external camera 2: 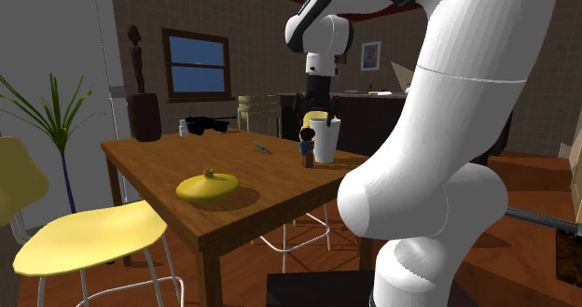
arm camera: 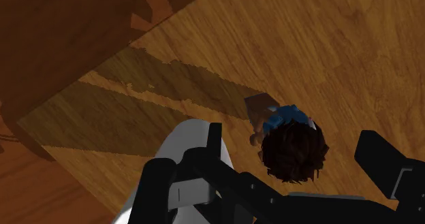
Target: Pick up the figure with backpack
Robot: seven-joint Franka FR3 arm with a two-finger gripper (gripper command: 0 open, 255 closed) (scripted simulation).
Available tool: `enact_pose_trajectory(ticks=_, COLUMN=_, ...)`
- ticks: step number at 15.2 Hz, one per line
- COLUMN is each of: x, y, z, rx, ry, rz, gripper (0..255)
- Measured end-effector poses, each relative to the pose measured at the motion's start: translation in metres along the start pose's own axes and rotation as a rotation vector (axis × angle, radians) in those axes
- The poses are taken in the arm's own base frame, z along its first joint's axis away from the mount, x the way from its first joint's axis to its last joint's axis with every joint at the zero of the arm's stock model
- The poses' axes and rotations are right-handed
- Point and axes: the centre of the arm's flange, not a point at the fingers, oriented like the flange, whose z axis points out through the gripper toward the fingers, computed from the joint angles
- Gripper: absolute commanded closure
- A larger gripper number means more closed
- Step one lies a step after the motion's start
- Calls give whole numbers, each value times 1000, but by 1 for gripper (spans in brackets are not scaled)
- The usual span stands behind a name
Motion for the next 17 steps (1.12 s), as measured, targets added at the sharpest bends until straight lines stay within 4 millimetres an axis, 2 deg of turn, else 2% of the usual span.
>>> enact_pose_trajectory(ticks=2, x=19, y=-2, z=-1, rx=22, ry=12, rz=-15, gripper=0)
enact_pose_trajectory(ticks=4, x=30, y=-8, z=4, rx=32, ry=17, rz=-22, gripper=0)
enact_pose_trajectory(ticks=9, x=35, y=-11, z=28, rx=36, ry=18, rz=-25, gripper=0)
enact_pose_trajectory(ticks=11, x=35, y=-11, z=30, rx=35, ry=35, rz=-27, gripper=0)
enact_pose_trajectory(ticks=12, x=35, y=-11, z=30, rx=35, ry=39, rz=-27, gripper=255)
enact_pose_trajectory(ticks=17, x=35, y=-11, z=21, rx=35, ry=57, rz=-29, gripper=255)
